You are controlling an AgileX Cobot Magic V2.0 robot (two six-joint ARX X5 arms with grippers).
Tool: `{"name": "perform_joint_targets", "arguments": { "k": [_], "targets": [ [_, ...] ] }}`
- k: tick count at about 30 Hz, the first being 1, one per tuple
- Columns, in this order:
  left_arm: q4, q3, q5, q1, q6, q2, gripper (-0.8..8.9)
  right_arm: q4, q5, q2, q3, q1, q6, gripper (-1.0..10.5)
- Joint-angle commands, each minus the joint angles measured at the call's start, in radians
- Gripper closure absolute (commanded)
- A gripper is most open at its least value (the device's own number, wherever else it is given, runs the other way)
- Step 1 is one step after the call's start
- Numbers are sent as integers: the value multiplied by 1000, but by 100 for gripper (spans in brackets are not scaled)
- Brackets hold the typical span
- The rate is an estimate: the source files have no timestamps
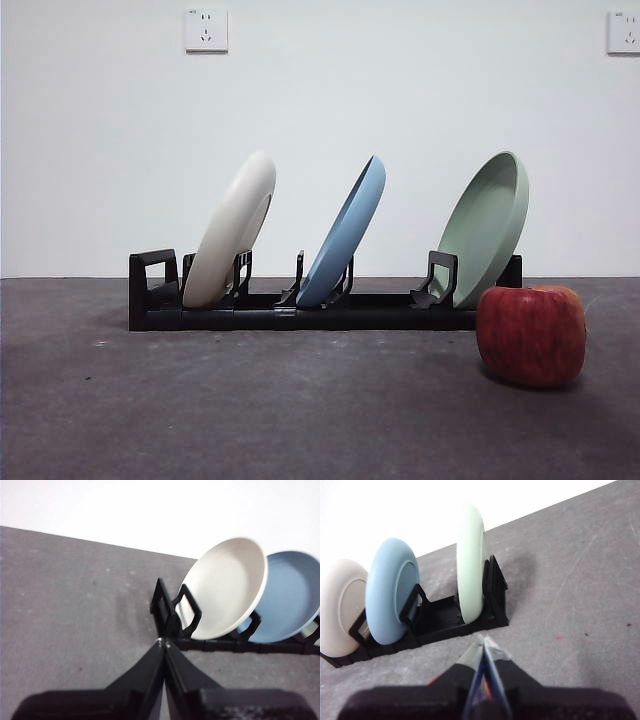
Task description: Take the yellow plate from the plate rack,put the plate on the table,take the apple from the table,put the apple in the plate
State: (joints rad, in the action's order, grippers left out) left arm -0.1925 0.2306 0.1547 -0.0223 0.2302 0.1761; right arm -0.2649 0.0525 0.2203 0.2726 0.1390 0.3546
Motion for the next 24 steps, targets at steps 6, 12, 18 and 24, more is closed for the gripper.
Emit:
{"name": "perform_joint_targets", "arguments": {
  "k": [6,12,18,24],
  "targets": [
    [10,196,25,3,9,256,821,-92,50,269,258,0,-76,958],
    [6,360,166,2,6,495,821,-164,191,470,437,0,-139,958],
    [-46,528,366,-5,5,735,819,-201,339,636,557,0,-190,941],
    [-117,692,393,-64,-24,936,656,-200,389,732,604,0,-193,827]
  ]
}}
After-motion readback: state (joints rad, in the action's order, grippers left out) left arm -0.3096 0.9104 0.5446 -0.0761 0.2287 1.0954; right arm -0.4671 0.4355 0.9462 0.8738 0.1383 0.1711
